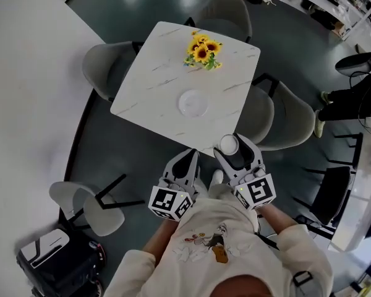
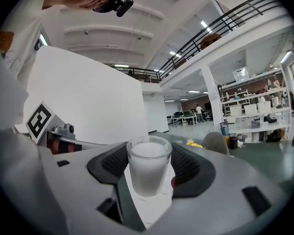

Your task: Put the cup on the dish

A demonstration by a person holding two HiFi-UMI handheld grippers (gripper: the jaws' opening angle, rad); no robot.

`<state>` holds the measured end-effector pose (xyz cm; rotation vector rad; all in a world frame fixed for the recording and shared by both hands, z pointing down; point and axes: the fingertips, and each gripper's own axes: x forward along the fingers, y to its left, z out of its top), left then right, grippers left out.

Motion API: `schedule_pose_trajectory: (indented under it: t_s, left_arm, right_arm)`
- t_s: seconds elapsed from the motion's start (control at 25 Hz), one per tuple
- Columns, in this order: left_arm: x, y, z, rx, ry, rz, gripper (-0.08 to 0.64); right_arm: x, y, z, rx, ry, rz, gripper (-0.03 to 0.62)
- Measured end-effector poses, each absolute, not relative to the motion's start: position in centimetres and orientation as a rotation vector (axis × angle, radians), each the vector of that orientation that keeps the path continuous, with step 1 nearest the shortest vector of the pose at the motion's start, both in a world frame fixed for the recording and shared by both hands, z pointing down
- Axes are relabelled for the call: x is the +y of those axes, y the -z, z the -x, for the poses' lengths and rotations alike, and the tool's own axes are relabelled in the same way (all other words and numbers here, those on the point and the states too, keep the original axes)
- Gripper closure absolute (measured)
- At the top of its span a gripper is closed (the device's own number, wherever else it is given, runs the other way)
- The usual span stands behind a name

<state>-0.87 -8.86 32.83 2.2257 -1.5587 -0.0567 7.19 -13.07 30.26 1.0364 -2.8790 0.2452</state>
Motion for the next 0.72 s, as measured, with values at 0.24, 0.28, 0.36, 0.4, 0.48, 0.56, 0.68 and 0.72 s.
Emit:
schedule_pose_trajectory:
  t_s: [0.24,0.28,0.36,0.4,0.48,0.56,0.68,0.72]
  left_arm:
    - [-12.7,-33.6,3.6,-1.486,0.049,-2.262,0.558]
    - [-13.3,-33.6,4.2,-1.475,0.042,-2.274,0.558]
    - [-14.5,-33.6,5.6,-1.460,0.029,-2.292,0.557]
    - [-15.2,-33.7,6.3,-1.455,0.024,-2.298,0.558]
    - [-16.3,-34.1,7.6,-1.444,0.019,-2.303,0.558]
    - [-17.4,-34.6,8.8,-1.432,0.014,-2.306,0.558]
    - [-20.2,-35.7,10.3,-1.416,0.004,-2.323,0.558]
    - [-21.2,-36.2,10.7,-1.410,-0.003,-2.329,0.558]
  right_arm:
    - [-16.5,-31.2,-4.4,-2.820,-0.229,-1.099,0.320]
    - [-17.1,-31.2,-3.9,-2.810,-0.232,-1.116,0.321]
    - [-18.4,-31.6,-2.7,-2.787,-0.258,-1.155,0.319]
    - [-19.0,-31.9,-2.1,-2.775,-0.267,-1.172,0.320]
    - [-20.0,-32.3,-0.9,-2.757,-0.263,-1.196,0.320]
    - [-21.0,-32.6,0.1,-2.748,-0.251,-1.212,0.319]
    - [-23.7,-33.2,1.5,-2.750,-0.213,-1.238,0.321]
    - [-24.7,-33.5,2.0,-2.750,-0.199,-1.247,0.319]
